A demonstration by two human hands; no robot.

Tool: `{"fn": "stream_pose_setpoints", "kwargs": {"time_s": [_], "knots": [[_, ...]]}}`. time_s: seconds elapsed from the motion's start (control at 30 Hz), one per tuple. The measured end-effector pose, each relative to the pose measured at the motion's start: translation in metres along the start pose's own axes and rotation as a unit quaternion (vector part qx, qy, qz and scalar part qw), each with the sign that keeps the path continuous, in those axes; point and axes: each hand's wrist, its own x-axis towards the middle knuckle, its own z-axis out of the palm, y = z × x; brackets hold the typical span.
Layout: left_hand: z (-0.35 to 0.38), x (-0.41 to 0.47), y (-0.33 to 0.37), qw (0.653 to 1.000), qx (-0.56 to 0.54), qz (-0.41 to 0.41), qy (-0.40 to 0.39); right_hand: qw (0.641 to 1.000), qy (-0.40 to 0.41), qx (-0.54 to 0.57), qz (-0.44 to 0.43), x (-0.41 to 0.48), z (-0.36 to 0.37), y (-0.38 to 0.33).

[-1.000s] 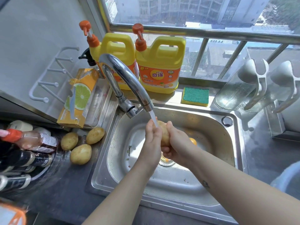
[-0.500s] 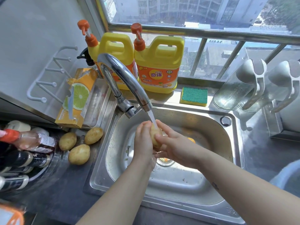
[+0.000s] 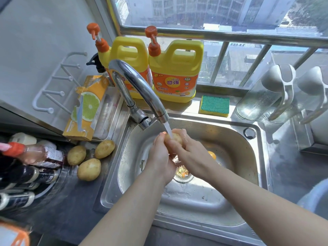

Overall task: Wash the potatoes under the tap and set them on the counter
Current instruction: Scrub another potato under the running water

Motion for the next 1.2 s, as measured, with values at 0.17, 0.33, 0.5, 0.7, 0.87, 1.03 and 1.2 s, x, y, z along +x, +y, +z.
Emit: {"fn": "stream_pose_setpoints", "kwargs": {"time_s": [0.17, 0.33, 0.5, 0.7, 0.87, 1.03, 1.2], "knots": [[-0.002, -0.013, -0.021, 0.991, 0.04, 0.119, -0.042, 0.993, 0.002, 0.107, 0.045, 0.011, 0.001, -0.001], [-0.013, -0.01, -0.029, 0.975, 0.123, 0.171, -0.071, 0.978, -0.025, 0.173, 0.117, 0.011, -0.003, 0.003], [-0.025, 0.003, -0.031, 0.945, 0.262, 0.177, -0.08, 0.952, -0.049, 0.23, 0.195, 0.011, -0.007, 0.005], [-0.015, 0.007, -0.027, 0.959, 0.195, 0.2, -0.054, 0.986, 0.006, 0.154, 0.064, 0.003, 0.001, 0.002], [-0.004, 0.002, -0.024, 0.982, 0.064, 0.174, -0.023, 0.997, -0.016, 0.078, 0.013, -0.005, 0.004, 0.004], [-0.001, -0.004, -0.028, 0.99, 0.022, 0.14, -0.006, 1.0, 0.012, -0.002, 0.018, -0.006, 0.006, 0.001], [-0.004, -0.008, -0.036, 0.983, 0.062, 0.17, 0.005, 0.994, 0.06, 0.075, 0.059, 0.001, 0.011, 0.003]]}}
